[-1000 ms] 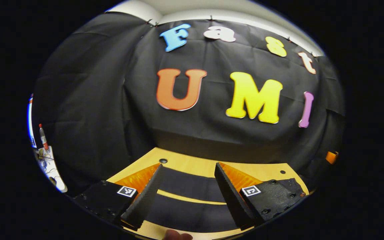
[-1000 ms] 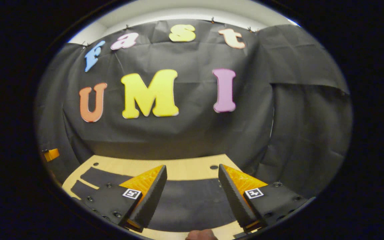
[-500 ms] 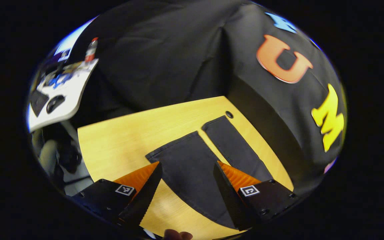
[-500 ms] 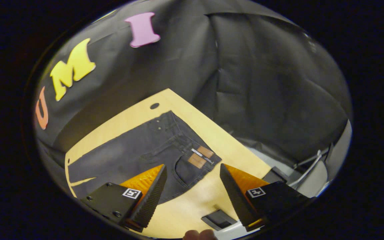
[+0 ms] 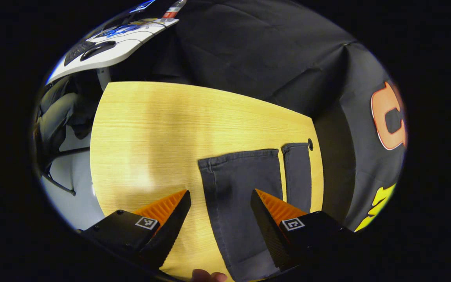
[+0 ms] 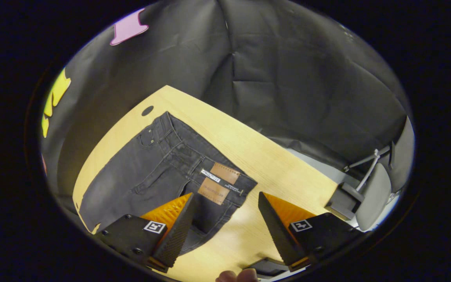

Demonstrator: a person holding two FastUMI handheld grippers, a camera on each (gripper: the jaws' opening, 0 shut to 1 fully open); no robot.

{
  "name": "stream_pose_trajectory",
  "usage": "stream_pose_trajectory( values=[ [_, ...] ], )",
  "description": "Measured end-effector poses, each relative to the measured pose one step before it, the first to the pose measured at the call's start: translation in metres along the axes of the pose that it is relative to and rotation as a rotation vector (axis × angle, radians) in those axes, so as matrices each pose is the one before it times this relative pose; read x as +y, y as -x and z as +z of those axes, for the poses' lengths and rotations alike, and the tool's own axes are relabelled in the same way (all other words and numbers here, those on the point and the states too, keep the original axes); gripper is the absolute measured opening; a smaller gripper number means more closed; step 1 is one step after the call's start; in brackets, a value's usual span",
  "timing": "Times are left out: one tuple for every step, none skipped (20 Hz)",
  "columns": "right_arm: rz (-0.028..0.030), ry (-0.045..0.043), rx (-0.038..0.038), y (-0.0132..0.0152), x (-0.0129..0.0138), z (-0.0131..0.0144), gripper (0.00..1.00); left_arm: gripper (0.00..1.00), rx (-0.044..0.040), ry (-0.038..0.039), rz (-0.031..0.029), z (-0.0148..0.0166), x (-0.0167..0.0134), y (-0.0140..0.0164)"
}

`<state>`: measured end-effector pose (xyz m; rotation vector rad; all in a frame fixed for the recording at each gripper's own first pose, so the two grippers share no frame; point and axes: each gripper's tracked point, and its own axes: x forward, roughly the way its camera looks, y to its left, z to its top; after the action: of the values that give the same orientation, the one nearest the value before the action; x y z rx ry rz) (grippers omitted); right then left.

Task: Grasp the waist and the cuffs of the jeans and fold them to make the two legs overlap; first hold the waist and fold one-third of the jeans toward the cuffs, then hold the cuffs and fold the remaining one-third in the same direction to finish folding.

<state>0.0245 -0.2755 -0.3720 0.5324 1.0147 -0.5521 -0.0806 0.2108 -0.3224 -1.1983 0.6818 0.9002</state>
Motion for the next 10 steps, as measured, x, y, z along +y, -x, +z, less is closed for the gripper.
stream_pose_trajectory(
  values=[
    [-0.00392, 0.00704, 0.00367, -0.00380, 0.00040, -0.00130, 0.95, 0.99, 0.00275, 0.01868, 0.00253, 0.00170, 0.00130, -0.00480],
    [-0.00226, 0.00554, 0.00379, -0.00177, 0.00147, 0.00029, 0.99, 0.99, 0.00701, 0.01443, 0.00401, -0.00058, -0.00065, -0.00320],
    [-0.00134, 0.00432, 0.00762, -0.00196, 0.00151, -0.00132, 0.99, 0.99, 0.00501, 0.00958, 0.00181, 0.00132, -0.00088, -0.00424],
    [-0.00401, 0.00069, 0.00464, -0.00170, 0.00129, 0.00029, 0.95, 1.00, 0.00120, 0.00133, 0.00097, 0.00306, -0.00215, -0.00294],
    [-0.00679, -0.00368, 0.00558, -0.00423, 0.00091, -0.00120, 0.95, 0.99, -0.00851, -0.00754, -0.01409, 0.00569, -0.00625, -0.00347],
    [0.00064, -0.00637, 0.00397, -0.00188, 0.00219, -0.00030, 0.95, 0.99, -0.00235, -0.01494, 0.00400, 0.00243, -0.00296, -0.00389],
    [-0.00154, -0.00527, 0.00623, -0.00215, 0.00241, -0.00101, 0.95, 0.99, -0.00643, -0.00644, 0.00447, 0.00388, -0.00247, -0.00322],
    [-0.01249, 0.00426, 0.00352, -0.00248, -0.00054, -0.00110, 0.94, 0.99, 0.00193, -0.00143, 0.00428, 0.00056, -0.00287, -0.00315],
    [-0.00701, 0.00433, 0.00111, -0.00169, 0.00067, 0.00014, 0.95, 1.00, 0.00226, -0.01032, 0.00537, 0.00087, -0.00264, -0.00220],
    [-0.00797, -0.00270, 0.00426, -0.00191, 0.00044, -0.00170, 0.95, 0.99, 0.00460, -0.01523, 0.00275, -0.00024, -0.00209, -0.00230]
  ],
)
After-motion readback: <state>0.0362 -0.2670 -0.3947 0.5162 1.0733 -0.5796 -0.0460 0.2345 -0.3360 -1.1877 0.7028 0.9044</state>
